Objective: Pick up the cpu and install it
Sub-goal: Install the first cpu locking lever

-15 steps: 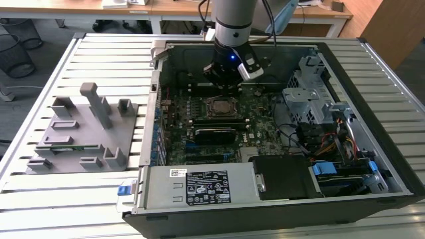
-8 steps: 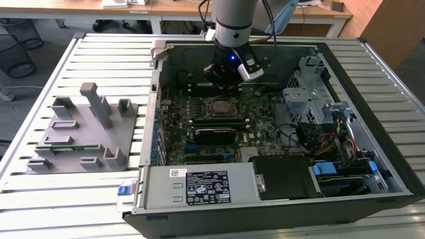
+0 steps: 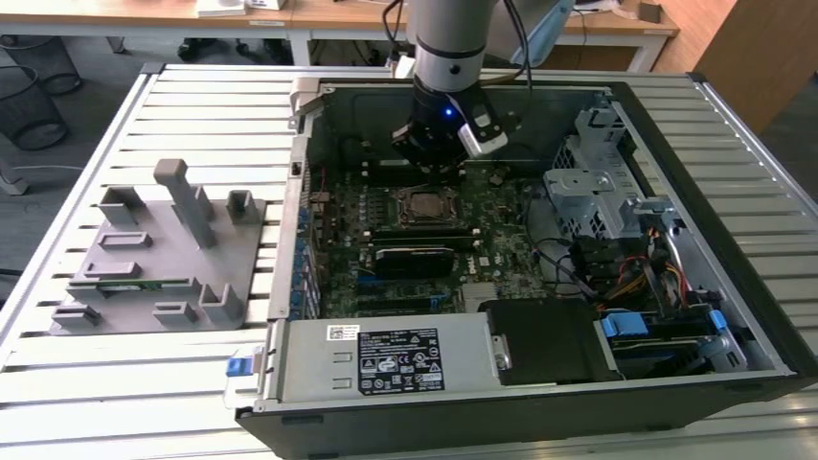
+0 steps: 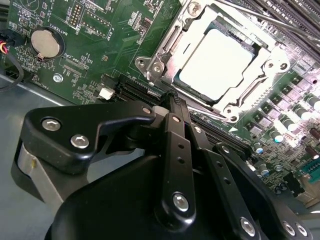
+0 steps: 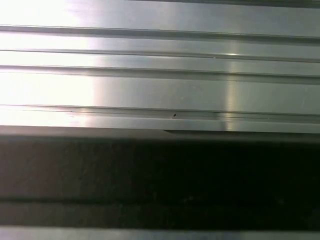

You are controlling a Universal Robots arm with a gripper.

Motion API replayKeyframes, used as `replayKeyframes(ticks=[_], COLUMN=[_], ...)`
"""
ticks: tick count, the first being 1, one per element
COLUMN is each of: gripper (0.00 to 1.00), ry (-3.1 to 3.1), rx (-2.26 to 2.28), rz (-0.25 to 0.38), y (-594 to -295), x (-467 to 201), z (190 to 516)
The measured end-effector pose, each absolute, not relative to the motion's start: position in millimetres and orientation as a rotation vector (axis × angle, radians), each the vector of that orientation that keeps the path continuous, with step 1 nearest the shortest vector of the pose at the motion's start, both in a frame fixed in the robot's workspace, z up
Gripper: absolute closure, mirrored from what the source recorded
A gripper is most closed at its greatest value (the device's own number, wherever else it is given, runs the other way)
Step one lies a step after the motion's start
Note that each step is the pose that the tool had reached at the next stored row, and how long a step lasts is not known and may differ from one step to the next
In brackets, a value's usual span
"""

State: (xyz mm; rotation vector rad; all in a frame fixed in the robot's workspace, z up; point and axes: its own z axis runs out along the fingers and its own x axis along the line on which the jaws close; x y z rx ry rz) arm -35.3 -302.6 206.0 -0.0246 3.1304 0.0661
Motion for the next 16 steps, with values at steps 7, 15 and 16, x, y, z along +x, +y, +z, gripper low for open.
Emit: replayKeyframes(ticks=[7, 15, 16], gripper=[0.89, 0.89, 0.89], ry=[3.131, 3.131, 3.131], rx=[-0.025, -0.025, -0.025], rz=[0.066, 0.066, 0.066], y=[-302.5, -302.5, -302.5], x=[-33.4, -31.2, -31.0], z=[203.5, 202.3, 202.1])
